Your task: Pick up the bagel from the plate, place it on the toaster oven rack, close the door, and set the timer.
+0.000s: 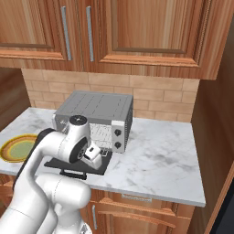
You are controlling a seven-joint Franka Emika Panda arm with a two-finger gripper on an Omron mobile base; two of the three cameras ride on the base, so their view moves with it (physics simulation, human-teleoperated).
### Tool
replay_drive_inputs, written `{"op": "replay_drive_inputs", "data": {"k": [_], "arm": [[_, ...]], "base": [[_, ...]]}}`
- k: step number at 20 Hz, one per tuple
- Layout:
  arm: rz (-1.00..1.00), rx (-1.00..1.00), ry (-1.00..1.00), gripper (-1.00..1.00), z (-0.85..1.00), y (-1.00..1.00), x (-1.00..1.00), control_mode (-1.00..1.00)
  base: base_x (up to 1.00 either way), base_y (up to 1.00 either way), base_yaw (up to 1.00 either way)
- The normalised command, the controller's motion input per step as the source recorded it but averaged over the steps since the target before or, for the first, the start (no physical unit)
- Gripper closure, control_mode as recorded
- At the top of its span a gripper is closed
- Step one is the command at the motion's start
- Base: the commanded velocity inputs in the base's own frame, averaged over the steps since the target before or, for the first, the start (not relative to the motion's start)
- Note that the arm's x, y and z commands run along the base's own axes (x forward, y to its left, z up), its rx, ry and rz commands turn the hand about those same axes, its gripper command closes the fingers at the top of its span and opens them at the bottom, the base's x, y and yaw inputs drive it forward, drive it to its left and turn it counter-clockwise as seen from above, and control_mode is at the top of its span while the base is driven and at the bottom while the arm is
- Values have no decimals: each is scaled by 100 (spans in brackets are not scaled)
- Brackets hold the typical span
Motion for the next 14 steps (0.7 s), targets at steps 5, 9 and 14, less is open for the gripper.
{"op": "replay_drive_inputs", "data": {"k": [5, 9, 14], "arm": [[9, 0, 0, -100, -22, 0, 19, -100], [9, 0, 0, -100, -17, 0, 25, -100], [9, 0, 0, -100, -14, 0, 26, -100]], "base": [[0, 0, 0], [0, 0, 0], [0, 0, 0]]}}
